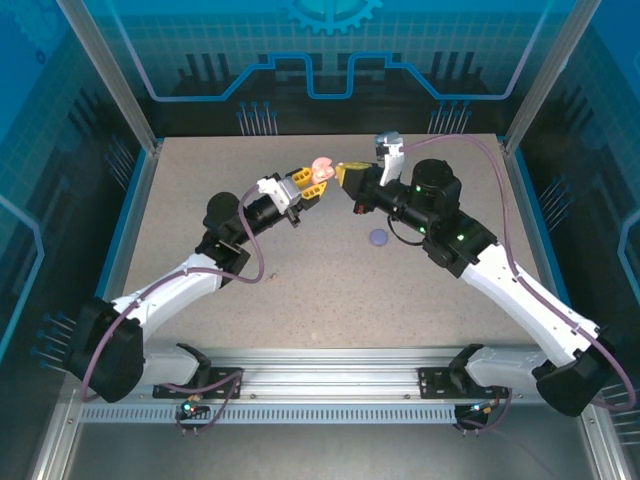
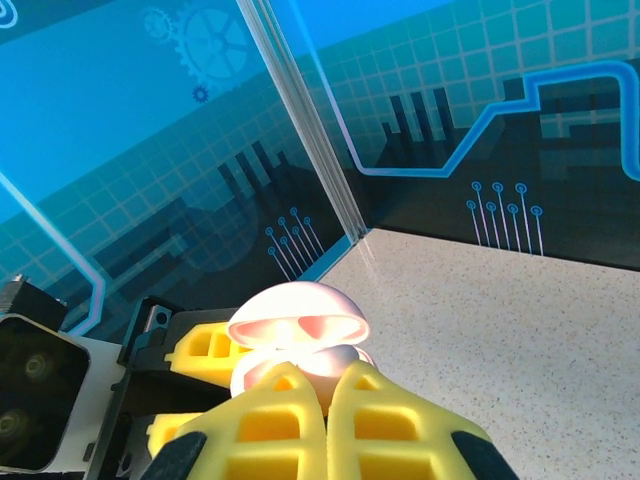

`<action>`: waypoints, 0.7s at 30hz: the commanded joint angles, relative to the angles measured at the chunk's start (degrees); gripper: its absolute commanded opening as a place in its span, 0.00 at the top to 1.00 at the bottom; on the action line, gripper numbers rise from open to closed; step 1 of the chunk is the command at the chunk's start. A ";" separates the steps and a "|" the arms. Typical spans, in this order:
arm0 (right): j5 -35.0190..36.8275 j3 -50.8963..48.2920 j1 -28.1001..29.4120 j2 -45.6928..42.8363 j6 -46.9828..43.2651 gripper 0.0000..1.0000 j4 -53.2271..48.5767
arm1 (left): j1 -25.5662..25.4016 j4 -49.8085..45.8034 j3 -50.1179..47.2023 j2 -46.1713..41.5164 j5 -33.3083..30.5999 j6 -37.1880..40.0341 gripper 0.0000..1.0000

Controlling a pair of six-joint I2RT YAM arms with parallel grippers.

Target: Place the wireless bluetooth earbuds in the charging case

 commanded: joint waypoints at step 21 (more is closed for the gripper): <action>-1.38 2.91 0.73 3.52 -0.92 1.00 -1.01 | -1.03 0.90 1.47 -0.28 1.28 -0.39 1.00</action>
